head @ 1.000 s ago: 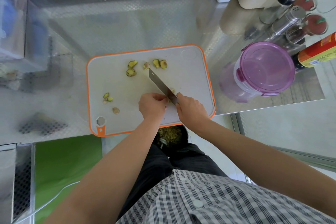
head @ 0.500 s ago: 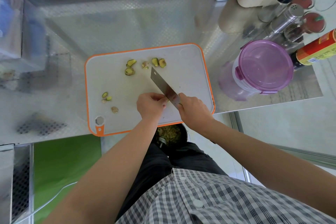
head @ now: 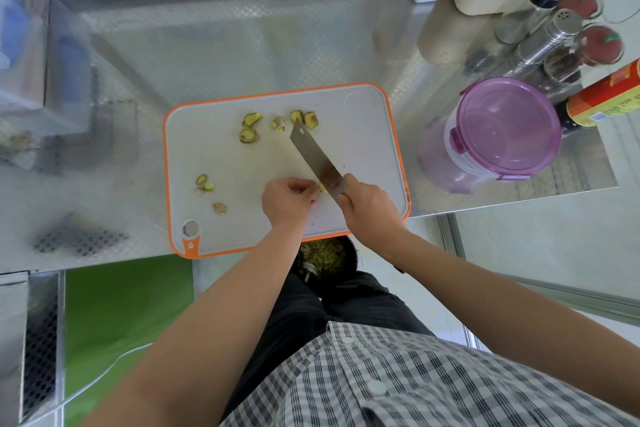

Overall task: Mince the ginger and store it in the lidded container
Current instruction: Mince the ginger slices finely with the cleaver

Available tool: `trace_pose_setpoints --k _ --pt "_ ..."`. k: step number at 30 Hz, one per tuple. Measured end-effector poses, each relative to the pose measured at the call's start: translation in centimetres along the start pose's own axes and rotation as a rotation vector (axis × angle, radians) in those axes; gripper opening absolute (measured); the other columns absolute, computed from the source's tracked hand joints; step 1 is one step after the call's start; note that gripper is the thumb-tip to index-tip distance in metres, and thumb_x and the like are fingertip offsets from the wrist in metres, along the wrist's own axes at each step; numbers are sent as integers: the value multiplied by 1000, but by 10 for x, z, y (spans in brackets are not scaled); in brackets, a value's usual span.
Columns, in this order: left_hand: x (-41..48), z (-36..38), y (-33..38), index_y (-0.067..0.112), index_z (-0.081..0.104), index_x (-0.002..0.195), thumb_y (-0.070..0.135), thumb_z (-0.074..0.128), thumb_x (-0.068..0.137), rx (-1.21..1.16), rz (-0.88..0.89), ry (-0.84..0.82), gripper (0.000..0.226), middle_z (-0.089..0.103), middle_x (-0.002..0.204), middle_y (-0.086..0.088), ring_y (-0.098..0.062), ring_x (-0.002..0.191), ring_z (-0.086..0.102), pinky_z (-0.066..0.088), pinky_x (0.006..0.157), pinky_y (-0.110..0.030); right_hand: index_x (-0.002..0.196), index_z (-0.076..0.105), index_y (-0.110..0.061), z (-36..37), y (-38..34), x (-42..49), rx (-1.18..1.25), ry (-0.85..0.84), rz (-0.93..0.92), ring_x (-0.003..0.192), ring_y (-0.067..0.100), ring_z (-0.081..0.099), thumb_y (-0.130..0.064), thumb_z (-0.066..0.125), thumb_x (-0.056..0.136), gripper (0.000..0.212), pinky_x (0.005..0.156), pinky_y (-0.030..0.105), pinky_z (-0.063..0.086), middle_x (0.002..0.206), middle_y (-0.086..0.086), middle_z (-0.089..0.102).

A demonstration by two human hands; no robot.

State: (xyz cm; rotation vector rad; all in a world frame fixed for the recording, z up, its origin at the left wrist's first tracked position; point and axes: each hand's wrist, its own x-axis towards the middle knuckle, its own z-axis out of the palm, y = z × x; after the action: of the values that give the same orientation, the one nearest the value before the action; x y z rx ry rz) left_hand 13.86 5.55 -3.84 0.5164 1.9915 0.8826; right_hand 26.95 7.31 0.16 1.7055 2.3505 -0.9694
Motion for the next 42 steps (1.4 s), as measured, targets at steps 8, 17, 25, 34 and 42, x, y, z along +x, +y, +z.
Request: trace_pose_setpoints --k 8,17,25,34,42 --pt "-2 3 -4 18 70 67 8 74 78 -27 21 21 16 65 57 0 -10 48 60 47 49 -16 90 30 -13 -3 -2 -5 11 -48 4 70 29 40 -18 40 97 13 60 34 31 72 6 39" --pt "2 5 -8 15 71 68 6 77 75 -56 26 30 13 68 65 -7 -22 56 66 58 62 -34 92 34 -14 3 -4 -4 -3 -51 31 71 29 42 -13 40 96 7 61 35 34 73 5 41" --pt "2 3 -8 11 73 77 8 74 78 24 51 28 3 68 64 -3 -20 59 68 52 60 -24 105 44 -8 20 -2 5 -26 -10 32 84 35 55 -18 41 98 13 63 35 35 93 14 59" --pt "6 1 -14 16 74 80 19 66 84 34 128 -17 9 71 70 -5 -16 56 68 59 71 -41 93 43 -7 6 13 11 155 122 -5 63 31 44 -17 44 94 10 56 36 35 63 8 44" --pt "4 -10 -16 14 61 86 19 55 89 233 155 161 8 63 81 2 -16 76 55 40 73 -27 101 46 -3 26 8 2 133 1 -99 63 28 43 -16 44 94 14 58 35 35 68 10 45"
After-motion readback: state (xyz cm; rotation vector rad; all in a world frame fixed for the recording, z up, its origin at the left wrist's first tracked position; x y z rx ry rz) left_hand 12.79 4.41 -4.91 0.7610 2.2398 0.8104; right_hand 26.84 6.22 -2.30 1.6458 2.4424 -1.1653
